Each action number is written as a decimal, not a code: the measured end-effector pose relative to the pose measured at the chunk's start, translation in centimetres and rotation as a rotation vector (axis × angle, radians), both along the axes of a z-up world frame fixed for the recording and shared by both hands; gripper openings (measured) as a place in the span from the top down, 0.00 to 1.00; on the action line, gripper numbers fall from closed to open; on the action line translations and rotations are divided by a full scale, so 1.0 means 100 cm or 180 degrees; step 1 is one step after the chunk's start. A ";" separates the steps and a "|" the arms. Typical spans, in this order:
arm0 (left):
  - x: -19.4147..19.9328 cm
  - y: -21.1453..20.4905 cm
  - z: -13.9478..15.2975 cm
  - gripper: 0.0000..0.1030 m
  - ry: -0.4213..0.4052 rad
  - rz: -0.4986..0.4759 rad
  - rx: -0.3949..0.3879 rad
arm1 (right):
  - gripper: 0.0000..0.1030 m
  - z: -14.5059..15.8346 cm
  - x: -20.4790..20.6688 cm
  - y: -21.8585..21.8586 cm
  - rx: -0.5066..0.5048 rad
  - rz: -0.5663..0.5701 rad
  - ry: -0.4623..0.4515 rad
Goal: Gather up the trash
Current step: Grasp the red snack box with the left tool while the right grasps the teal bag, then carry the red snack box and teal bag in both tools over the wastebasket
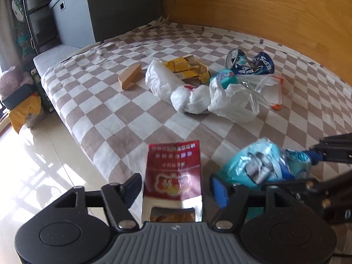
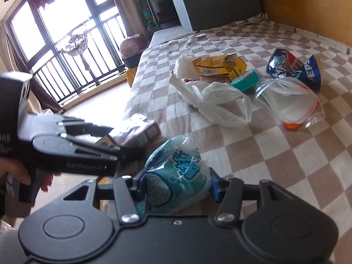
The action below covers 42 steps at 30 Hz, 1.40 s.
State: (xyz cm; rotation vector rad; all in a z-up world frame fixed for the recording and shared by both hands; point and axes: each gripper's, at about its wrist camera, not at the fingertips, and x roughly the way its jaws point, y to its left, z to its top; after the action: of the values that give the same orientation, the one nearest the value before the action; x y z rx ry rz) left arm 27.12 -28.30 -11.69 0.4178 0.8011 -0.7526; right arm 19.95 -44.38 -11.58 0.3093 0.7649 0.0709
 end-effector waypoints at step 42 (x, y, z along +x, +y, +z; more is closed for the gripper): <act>-0.036 0.091 0.069 0.49 -0.0297 0.0862 -0.1145 | 0.50 0.089 -0.023 0.021 -0.1069 -0.0945 -0.0603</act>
State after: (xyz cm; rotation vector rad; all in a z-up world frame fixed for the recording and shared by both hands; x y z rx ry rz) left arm 23.54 -19.19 -4.76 0.0189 0.6034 -0.6026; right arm 17.69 -42.32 -2.68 0.0914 0.5251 -0.3025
